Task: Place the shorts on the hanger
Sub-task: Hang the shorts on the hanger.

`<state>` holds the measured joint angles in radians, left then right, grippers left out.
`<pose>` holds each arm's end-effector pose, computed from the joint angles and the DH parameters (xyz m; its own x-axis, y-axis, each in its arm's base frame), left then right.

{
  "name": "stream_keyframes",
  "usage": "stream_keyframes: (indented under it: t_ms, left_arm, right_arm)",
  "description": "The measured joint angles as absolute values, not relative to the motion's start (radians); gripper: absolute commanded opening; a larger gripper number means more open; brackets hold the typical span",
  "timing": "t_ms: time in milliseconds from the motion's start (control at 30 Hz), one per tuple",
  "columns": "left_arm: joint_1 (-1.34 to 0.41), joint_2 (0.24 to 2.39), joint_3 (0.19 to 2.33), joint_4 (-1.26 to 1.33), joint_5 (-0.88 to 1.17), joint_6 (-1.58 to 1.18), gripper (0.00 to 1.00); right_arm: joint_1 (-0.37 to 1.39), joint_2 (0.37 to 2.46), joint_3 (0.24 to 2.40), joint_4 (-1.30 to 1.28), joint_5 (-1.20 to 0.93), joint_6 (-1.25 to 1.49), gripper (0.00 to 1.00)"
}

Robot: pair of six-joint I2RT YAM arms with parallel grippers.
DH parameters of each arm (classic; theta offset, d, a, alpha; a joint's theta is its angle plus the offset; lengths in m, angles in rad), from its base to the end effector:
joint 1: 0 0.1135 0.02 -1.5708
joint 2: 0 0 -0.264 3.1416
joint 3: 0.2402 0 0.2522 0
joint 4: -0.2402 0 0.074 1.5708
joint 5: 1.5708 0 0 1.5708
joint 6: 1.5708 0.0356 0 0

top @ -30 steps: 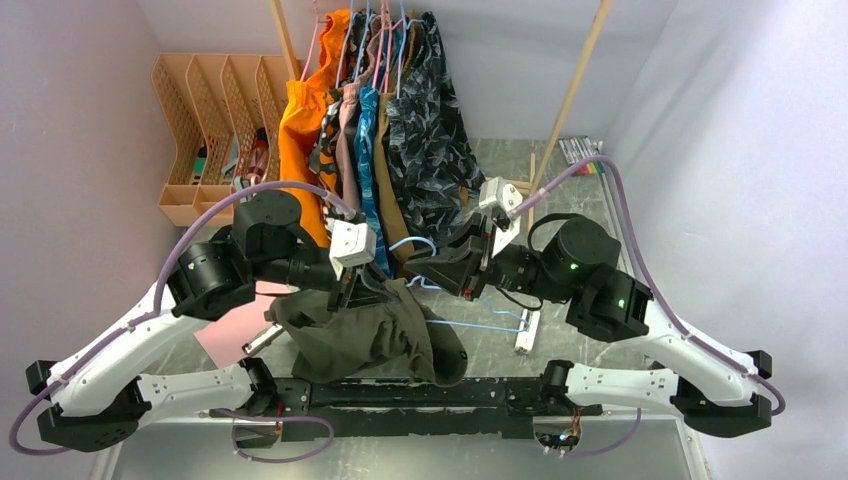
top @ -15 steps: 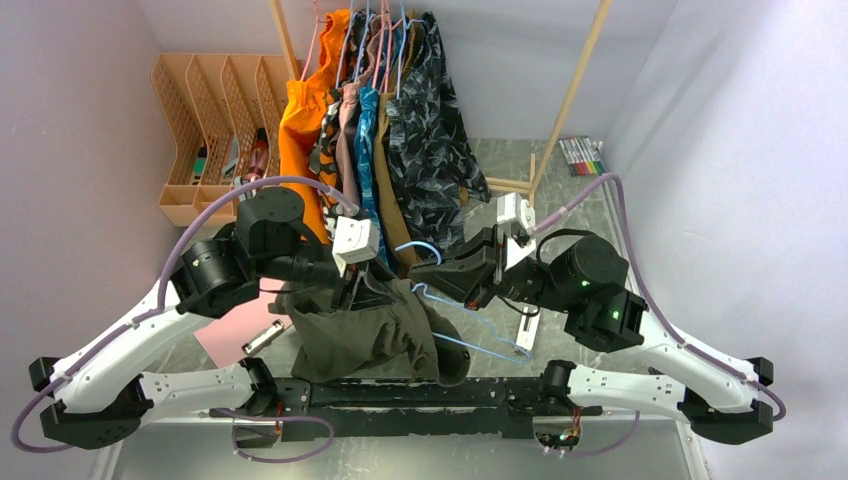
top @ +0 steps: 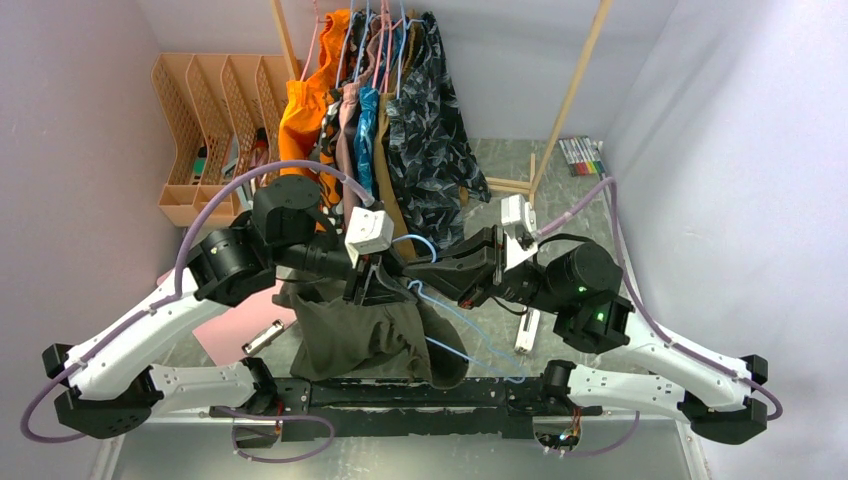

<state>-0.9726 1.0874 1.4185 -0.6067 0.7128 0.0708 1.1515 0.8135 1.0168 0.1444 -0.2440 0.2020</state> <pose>0.0971 -0.1838 0.4562 -0.0836 0.2177 -0.9724 0.9879 -0.1096 -0.1094 0.0607 0.1574 0.4506 -0.0605 0.3425 -0.9376 -0.9867 0.1214 0.1080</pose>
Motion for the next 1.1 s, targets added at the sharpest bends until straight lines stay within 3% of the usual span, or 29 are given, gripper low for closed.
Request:
stream_keyframes:
  t_ms: [200, 433, 533, 733, 1000, 1100]
  left_arm:
    - [-0.973, 1.079, 1.427, -0.611, 0.703, 0.070, 0.78]
    - [-0.973, 0.958, 1.430, -0.614, 0.632, 0.067, 0.85]
    - [-0.973, 0.916, 1.445, -0.633, 0.591, 0.075, 0.82]
    - [-0.973, 0.899, 1.473, -0.713, 0.500, 0.109, 0.63]
    - [-0.973, 0.966, 1.427, -0.753, 0.481, 0.125, 0.52]
    - [-0.973, 0.968, 1.423, -0.751, 0.482, 0.126, 0.37]
  right_arm:
    - [1.151, 0.798, 0.977, 0.200, -0.244, 0.205, 0.00]
    - [1.151, 0.766, 0.914, 0.252, -0.239, 0.211, 0.00]
    - [1.151, 0.760, 0.905, 0.265, -0.239, 0.215, 0.00]
    - [1.151, 0.759, 0.905, 0.281, -0.240, 0.221, 0.00]
    - [1.151, 0.771, 0.905, 0.287, -0.247, 0.223, 0.00]
    - [1.151, 0.772, 0.905, 0.287, -0.247, 0.224, 0.00]
